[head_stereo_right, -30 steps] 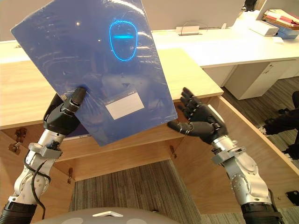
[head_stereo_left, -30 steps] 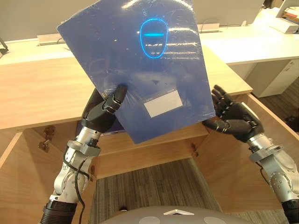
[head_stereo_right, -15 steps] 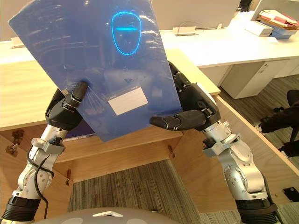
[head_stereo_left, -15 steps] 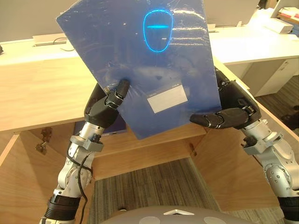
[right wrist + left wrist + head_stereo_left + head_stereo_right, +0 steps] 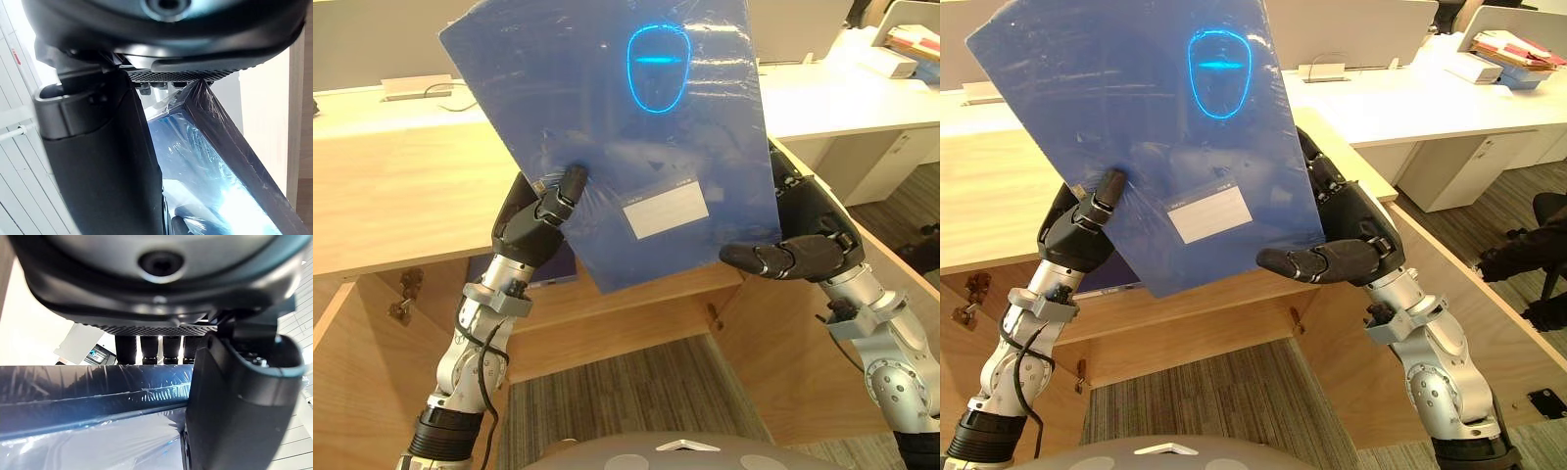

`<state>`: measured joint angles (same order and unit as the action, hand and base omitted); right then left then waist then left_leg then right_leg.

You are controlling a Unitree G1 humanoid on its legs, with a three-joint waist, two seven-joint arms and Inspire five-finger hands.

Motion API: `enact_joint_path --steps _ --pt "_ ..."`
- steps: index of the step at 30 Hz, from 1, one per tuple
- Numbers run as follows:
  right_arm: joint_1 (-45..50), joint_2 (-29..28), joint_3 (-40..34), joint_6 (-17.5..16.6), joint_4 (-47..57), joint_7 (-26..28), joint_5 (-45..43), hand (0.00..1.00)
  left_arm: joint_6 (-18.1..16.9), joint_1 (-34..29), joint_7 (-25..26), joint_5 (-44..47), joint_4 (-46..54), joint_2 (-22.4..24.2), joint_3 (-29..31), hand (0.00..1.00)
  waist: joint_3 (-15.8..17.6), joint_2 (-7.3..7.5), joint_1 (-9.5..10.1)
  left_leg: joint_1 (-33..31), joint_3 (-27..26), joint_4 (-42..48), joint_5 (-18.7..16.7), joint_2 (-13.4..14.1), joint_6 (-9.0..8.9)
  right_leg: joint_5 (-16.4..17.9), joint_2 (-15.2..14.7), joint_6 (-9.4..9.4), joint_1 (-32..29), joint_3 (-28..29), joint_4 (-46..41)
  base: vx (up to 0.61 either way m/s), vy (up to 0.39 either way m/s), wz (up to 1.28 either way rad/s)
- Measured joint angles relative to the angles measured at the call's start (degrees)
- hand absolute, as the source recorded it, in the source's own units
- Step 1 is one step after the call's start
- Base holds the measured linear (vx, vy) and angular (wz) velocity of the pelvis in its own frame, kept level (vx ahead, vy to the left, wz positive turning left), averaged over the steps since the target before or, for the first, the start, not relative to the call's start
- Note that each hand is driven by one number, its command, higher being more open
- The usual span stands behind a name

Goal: Walk over to the cabinet, pick up the folder, carry it to the office cabinet, place the folder inside the office cabinet, then close the office cabinet door

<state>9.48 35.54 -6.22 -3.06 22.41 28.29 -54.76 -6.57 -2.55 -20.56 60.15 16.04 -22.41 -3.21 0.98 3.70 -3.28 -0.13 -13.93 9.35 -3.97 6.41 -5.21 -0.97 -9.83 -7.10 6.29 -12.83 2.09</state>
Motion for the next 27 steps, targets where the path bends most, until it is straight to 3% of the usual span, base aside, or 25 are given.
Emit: enact_joint_path --steps 6,11,15,19,27 --pt "1.09 1.42 0.0 1.0 0.26 0.09 -2.56 1.0 0.0 0.55 -0.14 0.04 0.0 -0.67 -0.39 0.0 -0.34 -0.14 -0.03 -1.44 0.14 2.96 -1.46 0.29 0.19 -0.16 -0.07 -0.19 -0.27 0.42 0.05 -0.01 0.007 -0.02" --pt "1.23 9.35 0.51 2.43 -0.06 1.38 -5.22 1.0 0.0 0.55 -0.71 0.18 -0.02 -1.6 -0.43 0.0 -0.45 -0.01 0.15 -1.71 0.29 3.57 -1.8 0.3 0.31 -0.18 -0.11 -0.22 -0.2 0.51 0.1 0.0 0.0 0.0" --pt "1.2 15.24 2.66 3.92 -2.66 3.85 -5.33 1.0 0.0 0.66 -1.41 0.05 -0.04 -5.13 -1.47 0.0 -0.47 -0.01 0.26 -1.72 0.3 3.57 -1.79 0.31 0.3 -0.18 -0.1 -0.22 -0.21 0.52 0.1 0.0 0.0 0.0" --pt "1.18 15.72 4.25 4.75 -5.17 4.95 -5.3 1.0 0.02 0.69 -3.0 -1.46 -1.04 -9.08 -1.35 0.0 -0.52 -0.1 0.24 -1.67 0.23 3.55 -1.79 0.31 0.3 -0.21 -0.1 -0.23 -0.22 0.56 0.12 0.0 0.0 0.0" --pt "1.04 15.58 4.42 4.75 -10.42 4.78 -5.18 1.0 0.0 0.82 -3.11 -8.81 -5.38 -9.65 3.28 0.0 -0.78 -0.49 0.18 -1.58 0.14 3.47 -1.79 0.31 0.29 -0.23 -0.07 -0.24 -0.23 0.59 0.21 0.0 0.0 0.0"
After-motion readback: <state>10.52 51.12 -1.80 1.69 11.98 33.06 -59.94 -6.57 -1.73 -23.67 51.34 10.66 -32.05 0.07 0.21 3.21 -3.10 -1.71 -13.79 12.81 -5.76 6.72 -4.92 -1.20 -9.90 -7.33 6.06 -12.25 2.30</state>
